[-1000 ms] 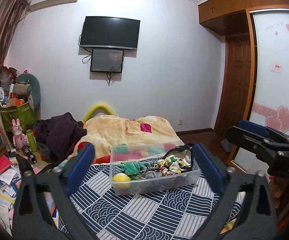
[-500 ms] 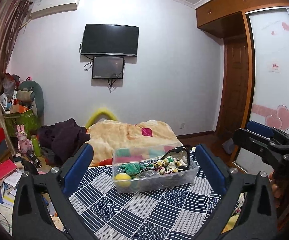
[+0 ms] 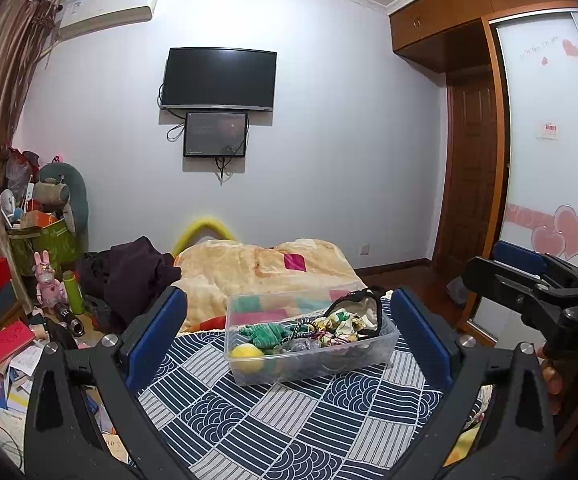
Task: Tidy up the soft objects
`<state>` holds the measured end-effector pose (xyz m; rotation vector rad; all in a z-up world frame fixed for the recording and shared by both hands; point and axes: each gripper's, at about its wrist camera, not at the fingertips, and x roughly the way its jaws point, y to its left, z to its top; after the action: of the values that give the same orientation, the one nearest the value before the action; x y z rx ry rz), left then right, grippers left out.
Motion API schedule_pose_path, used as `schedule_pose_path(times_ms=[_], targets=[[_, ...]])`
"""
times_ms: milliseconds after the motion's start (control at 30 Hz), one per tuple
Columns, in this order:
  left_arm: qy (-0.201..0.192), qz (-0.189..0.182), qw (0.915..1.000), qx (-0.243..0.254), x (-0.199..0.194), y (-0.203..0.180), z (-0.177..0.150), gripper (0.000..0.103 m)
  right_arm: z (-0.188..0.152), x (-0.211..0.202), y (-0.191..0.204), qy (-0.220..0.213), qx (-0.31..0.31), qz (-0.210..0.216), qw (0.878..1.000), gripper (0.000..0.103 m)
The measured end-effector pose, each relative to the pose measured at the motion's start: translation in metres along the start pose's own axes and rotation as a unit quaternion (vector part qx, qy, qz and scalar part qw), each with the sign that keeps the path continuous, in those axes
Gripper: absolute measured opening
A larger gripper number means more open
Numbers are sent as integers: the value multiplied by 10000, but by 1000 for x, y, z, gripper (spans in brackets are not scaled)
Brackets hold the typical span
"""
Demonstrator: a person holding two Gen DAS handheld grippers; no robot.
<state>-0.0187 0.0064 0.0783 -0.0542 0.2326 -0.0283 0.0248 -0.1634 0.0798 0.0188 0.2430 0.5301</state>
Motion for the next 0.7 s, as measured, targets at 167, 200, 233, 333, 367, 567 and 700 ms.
schedule_pose_path(times_ms=[167,200,233,333,367,567,700], targets=[[10,3,10000,-1,1,0,0,103,-1,0,1,4,8,0,10000,103],[15,5,10000,-2,1,-1,0,103,-1,0,1,6,6,0,10000,103],[18,8,10000,-3,2,-1,-1,103,-1,0,1,5,6,0,10000,103],[32,30,10000,0,2,-1,-1,103,-1,0,1,11,7,1,10000,103],[37,33,10000,1,2,-1,-1,103,-1,0,1,10,9,-1,10000,103],[33,13,10000,4,2,-1,-1,103,-1,-1,1,7,11,1,10000,103],[19,6,10000,49,3,-2,-3,103,-1,0,1,6,18,-2,10000,103]])
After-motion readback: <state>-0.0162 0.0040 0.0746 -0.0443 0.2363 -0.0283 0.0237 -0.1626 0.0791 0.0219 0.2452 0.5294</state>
